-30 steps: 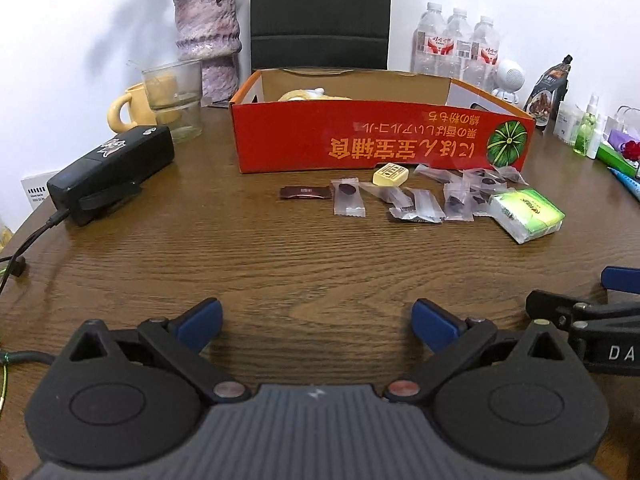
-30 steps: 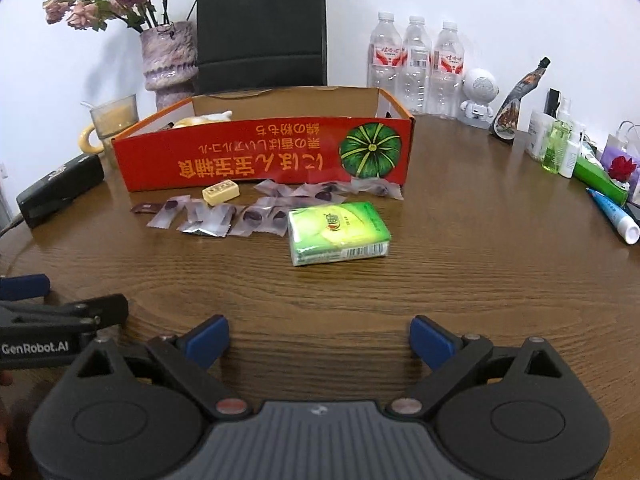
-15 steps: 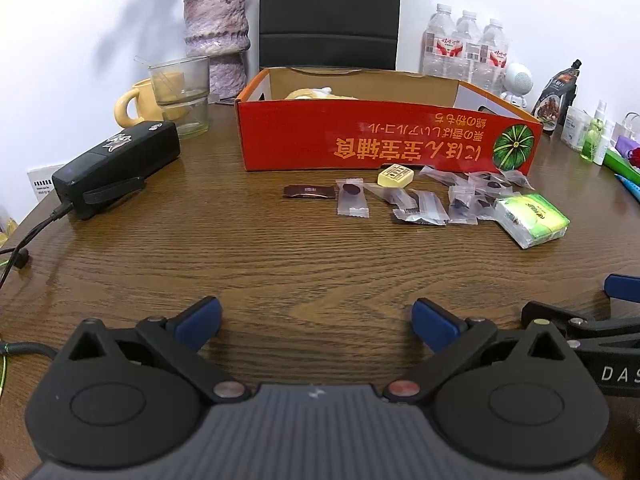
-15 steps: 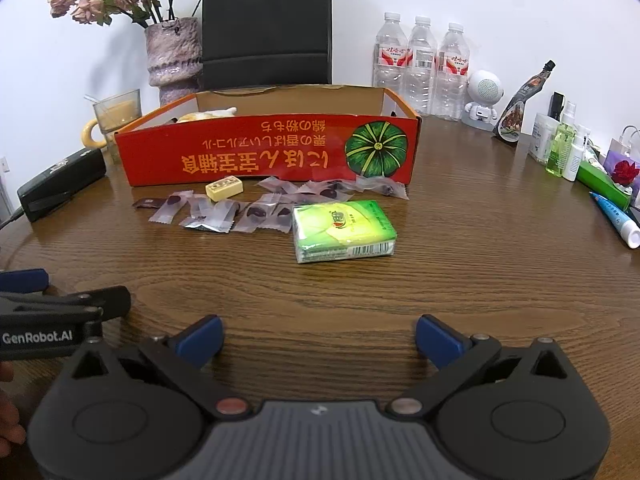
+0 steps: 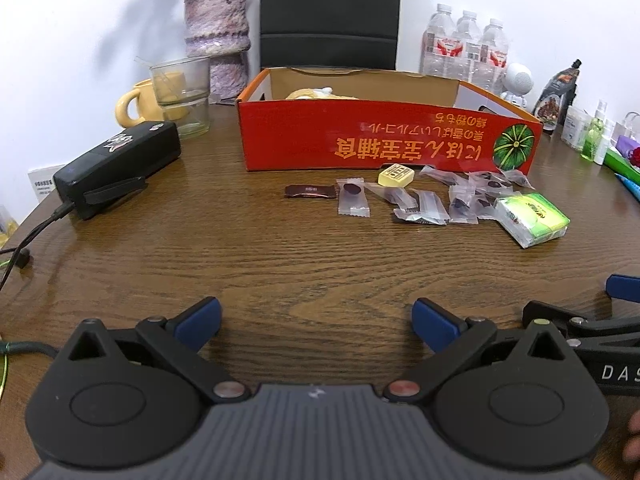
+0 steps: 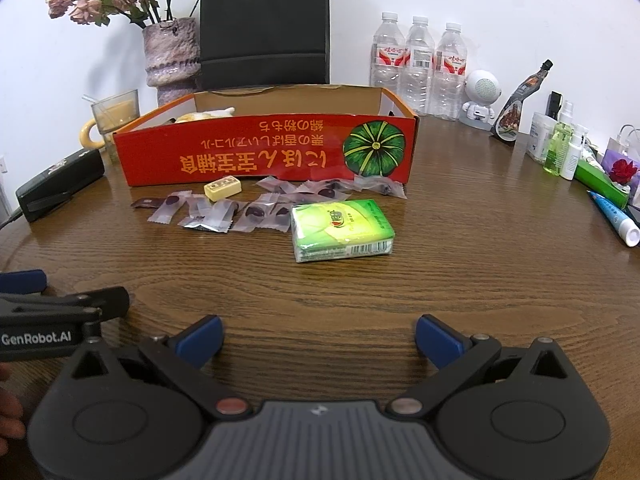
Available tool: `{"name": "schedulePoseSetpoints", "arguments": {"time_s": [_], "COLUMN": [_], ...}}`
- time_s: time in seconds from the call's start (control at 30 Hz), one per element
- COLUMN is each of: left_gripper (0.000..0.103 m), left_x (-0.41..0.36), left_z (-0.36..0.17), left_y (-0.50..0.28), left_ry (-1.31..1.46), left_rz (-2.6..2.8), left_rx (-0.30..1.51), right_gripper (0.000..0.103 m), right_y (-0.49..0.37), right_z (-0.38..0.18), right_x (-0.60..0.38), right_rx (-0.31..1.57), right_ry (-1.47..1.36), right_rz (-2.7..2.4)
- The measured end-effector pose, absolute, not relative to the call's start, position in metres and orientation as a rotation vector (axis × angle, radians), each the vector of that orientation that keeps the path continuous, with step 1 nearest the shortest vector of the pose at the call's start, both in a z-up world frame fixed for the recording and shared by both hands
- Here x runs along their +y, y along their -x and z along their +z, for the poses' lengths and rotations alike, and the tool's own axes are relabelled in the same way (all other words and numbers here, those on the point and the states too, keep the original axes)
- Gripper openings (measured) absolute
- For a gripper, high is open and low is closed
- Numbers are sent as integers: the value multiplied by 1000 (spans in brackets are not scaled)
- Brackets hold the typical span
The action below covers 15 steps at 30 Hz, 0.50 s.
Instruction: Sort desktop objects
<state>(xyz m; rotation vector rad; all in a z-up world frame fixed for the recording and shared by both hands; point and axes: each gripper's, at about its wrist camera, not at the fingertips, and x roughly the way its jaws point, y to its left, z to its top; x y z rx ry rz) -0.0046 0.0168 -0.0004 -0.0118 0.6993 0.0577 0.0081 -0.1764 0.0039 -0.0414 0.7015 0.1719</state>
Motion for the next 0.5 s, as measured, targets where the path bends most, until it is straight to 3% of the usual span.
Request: {"name": "schedulePoseSetpoints", "arguments": {"time_s": [0.5], "left_gripper": [103], "left_x": [17], "left_z": [0], "left_y": [5], "left_ry": [14], "left_rz": [62], "left_rx": [700], "right_gripper": [103], "right_y": [-8], "right_z": [4], "right_x": [-177], "right_rx": [702], "right_ry": [40], "right_rz": [172]}}
